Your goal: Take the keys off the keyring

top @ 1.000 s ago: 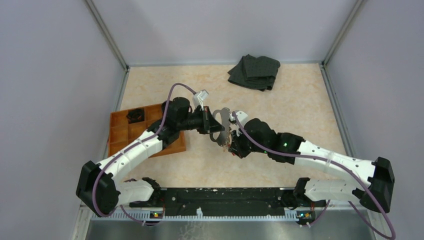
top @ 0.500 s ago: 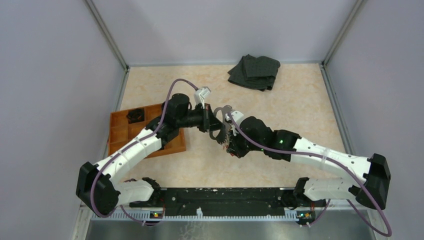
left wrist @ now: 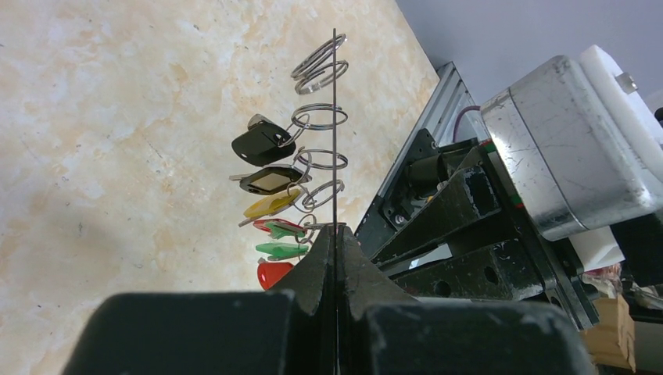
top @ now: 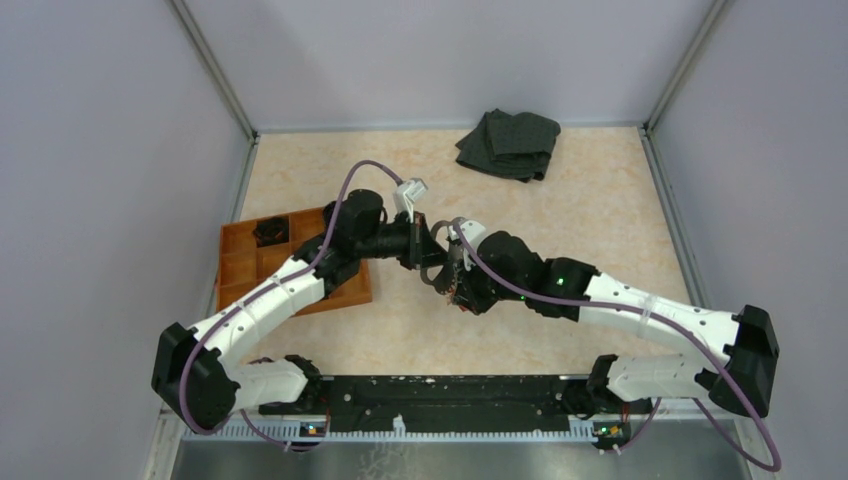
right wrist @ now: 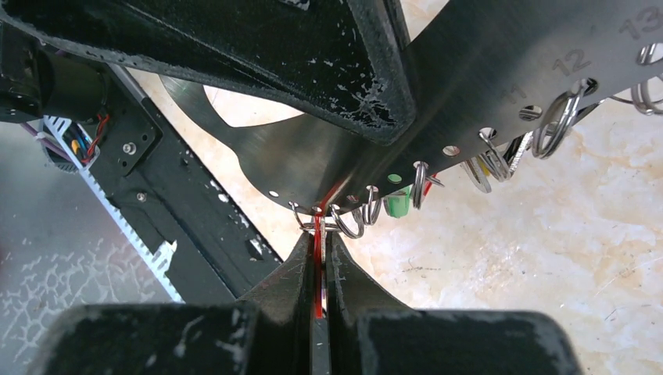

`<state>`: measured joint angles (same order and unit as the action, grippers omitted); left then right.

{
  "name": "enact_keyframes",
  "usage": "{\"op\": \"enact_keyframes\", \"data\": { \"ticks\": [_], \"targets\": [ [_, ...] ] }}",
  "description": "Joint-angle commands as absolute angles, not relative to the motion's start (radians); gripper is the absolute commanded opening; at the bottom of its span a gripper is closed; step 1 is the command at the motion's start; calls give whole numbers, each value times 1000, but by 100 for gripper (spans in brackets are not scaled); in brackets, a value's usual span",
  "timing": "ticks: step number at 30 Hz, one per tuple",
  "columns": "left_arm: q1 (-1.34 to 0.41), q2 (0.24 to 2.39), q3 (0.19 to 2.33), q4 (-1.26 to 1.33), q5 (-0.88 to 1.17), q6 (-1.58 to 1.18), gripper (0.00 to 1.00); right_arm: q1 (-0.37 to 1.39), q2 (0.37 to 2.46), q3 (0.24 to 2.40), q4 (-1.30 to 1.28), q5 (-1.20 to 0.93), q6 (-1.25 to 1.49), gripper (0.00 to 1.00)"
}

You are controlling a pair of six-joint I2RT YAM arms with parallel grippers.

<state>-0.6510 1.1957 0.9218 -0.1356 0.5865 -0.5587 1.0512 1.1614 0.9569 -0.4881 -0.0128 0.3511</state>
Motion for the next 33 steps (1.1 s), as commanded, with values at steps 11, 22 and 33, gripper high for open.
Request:
{"op": "enact_keyframes", "data": {
  "ticks": [11, 22, 33],
  "targets": [
    [-667, 1172, 967, -102, 559, -543, 0, 1057, 1135, 984, -483, 21, 362, 0],
    [-614, 1169, 931, -68, 633, -588, 0, 1057, 1096, 938, -494, 29, 363, 0],
    [-539, 1179, 862, 51, 750, -686, 0, 1057, 1091, 923, -493, 12, 346, 0]
  ]
}}
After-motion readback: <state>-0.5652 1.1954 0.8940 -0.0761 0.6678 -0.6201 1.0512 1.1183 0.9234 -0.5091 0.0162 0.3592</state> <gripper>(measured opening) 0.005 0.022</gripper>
